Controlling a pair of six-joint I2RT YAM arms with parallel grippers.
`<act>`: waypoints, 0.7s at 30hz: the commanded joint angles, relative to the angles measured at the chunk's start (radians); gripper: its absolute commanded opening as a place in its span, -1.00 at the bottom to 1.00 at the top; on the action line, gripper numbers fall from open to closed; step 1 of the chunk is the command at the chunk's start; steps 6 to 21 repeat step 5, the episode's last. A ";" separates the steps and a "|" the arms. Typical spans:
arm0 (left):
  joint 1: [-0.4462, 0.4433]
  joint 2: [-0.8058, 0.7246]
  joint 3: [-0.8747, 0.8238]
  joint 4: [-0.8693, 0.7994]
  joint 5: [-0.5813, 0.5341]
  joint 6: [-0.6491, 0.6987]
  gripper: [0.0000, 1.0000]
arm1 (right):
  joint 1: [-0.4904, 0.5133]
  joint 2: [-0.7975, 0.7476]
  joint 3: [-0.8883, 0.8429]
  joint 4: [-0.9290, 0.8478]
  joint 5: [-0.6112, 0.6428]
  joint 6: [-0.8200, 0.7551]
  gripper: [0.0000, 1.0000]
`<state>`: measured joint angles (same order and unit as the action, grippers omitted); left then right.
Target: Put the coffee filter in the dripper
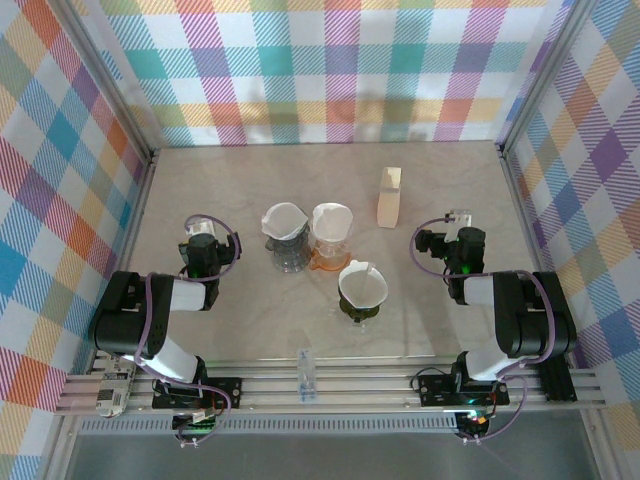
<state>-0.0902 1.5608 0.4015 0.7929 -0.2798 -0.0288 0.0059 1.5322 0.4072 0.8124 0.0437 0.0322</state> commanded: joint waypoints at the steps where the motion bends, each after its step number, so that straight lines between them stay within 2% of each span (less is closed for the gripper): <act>1: -0.006 -0.002 0.004 0.032 0.002 0.015 1.00 | 0.005 0.003 -0.004 0.031 -0.002 -0.008 0.98; 21: -0.005 -0.002 0.005 0.035 0.002 0.015 1.00 | 0.005 0.003 -0.004 0.031 -0.001 -0.007 0.98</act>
